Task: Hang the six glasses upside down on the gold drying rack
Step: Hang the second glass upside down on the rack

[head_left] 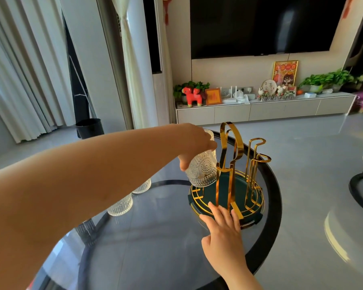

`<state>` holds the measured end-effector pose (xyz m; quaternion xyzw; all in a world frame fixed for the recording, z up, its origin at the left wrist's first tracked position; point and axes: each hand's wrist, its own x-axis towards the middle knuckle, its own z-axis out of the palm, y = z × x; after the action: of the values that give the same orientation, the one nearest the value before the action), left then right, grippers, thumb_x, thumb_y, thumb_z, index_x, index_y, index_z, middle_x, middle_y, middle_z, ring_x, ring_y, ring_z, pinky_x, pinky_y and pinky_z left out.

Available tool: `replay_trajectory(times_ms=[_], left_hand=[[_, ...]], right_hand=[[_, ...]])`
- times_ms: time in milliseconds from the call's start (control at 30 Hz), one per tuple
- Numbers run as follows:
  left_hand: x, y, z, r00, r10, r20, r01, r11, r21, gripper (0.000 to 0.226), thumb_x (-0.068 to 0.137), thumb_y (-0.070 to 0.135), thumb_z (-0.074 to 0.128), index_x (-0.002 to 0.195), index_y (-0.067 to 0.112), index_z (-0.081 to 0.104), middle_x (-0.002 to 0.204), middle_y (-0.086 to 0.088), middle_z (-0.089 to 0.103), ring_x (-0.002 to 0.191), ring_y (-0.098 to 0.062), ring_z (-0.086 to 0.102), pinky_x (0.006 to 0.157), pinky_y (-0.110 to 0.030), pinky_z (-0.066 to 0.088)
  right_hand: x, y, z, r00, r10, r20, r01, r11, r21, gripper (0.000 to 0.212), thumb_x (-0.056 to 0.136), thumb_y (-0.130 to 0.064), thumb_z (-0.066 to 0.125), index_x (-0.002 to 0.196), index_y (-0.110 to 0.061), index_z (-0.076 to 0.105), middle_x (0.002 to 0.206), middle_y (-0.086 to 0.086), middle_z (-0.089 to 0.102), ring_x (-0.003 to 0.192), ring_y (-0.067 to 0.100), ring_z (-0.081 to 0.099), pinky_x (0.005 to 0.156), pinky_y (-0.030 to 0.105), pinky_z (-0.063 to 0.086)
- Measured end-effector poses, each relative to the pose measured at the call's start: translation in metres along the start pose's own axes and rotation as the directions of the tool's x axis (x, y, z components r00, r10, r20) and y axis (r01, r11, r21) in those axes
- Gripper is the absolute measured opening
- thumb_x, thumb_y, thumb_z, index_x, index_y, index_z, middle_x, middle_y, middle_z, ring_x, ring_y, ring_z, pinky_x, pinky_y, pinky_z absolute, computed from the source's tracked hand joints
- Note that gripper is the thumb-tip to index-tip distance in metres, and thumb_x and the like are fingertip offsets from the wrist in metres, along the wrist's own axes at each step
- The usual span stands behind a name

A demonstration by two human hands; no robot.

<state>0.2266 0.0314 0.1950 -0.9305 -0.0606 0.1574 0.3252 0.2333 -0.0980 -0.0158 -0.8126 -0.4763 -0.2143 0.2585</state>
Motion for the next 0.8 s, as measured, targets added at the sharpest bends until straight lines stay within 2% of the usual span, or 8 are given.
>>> replay_trajectory(times_ms=[233, 400, 533, 667, 800], left_hand=[[0.008, 0.001, 0.007, 0.999, -0.022, -0.025, 0.017, 0.978, -0.208, 0.089, 0.059, 0.033, 0.077, 0.129, 0.016, 0.025, 0.125, -0.013, 0.048, 0.110, -0.028, 0.048, 0.094, -0.039, 0.045], [0.011, -0.003, 0.015, 0.999, -0.036, -0.033, 0.018, 0.895, -0.445, 0.085, 0.059, 0.031, 0.079, 0.128, 0.019, 0.031, 0.130, -0.010, 0.043, 0.114, -0.027, 0.044, 0.097, -0.038, 0.041], [0.010, -0.007, 0.023, 0.994, -0.089, -0.055, 0.033, 0.765, -0.643, 0.085, 0.058, 0.028, 0.079, 0.126, 0.020, 0.029, 0.123, -0.009, 0.050, 0.098, -0.022, 0.048, 0.081, -0.031, 0.046], [0.009, -0.011, 0.031, 0.992, -0.118, -0.055, 0.041, 0.688, -0.725, 0.084, 0.057, 0.031, 0.079, 0.125, 0.021, 0.030, 0.124, -0.008, 0.051, 0.097, -0.021, 0.048, 0.083, -0.029, 0.042], [0.007, -0.015, 0.038, 0.987, -0.144, -0.067, 0.045, 0.656, -0.753, 0.082, 0.058, 0.030, 0.079, 0.126, 0.021, 0.032, 0.128, -0.007, 0.048, 0.107, -0.023, 0.047, 0.086, -0.030, 0.037]], right_hand=[[0.000, 0.002, 0.003, 0.998, -0.022, -0.052, 0.022, 1.000, -0.016, 0.055, 0.022, -0.011, 0.089, 0.074, -0.023, 0.072, 0.091, 0.005, 0.075, 0.083, 0.026, 0.071, 0.075, 0.050, 0.049], [0.000, 0.002, 0.003, 0.999, -0.028, -0.047, 0.027, 0.999, -0.018, 0.055, 0.022, -0.014, 0.089, 0.073, -0.025, 0.072, 0.091, 0.003, 0.075, 0.083, 0.024, 0.071, 0.075, 0.048, 0.049], [0.000, 0.002, 0.003, 0.999, -0.021, -0.048, 0.020, 1.000, -0.009, 0.054, 0.023, -0.013, 0.089, 0.073, -0.025, 0.071, 0.091, 0.005, 0.075, 0.083, 0.026, 0.071, 0.076, 0.050, 0.049], [0.000, 0.002, 0.002, 0.999, -0.013, -0.040, 0.013, 1.000, 0.000, 0.053, 0.024, -0.013, 0.089, 0.072, -0.024, 0.071, 0.092, 0.005, 0.075, 0.083, 0.026, 0.071, 0.076, 0.050, 0.049], [0.001, 0.002, 0.001, 1.000, -0.016, -0.025, 0.016, 1.000, -0.002, 0.054, 0.023, -0.014, 0.089, 0.072, -0.025, 0.071, 0.091, 0.004, 0.075, 0.083, 0.025, 0.071, 0.075, 0.049, 0.049]])
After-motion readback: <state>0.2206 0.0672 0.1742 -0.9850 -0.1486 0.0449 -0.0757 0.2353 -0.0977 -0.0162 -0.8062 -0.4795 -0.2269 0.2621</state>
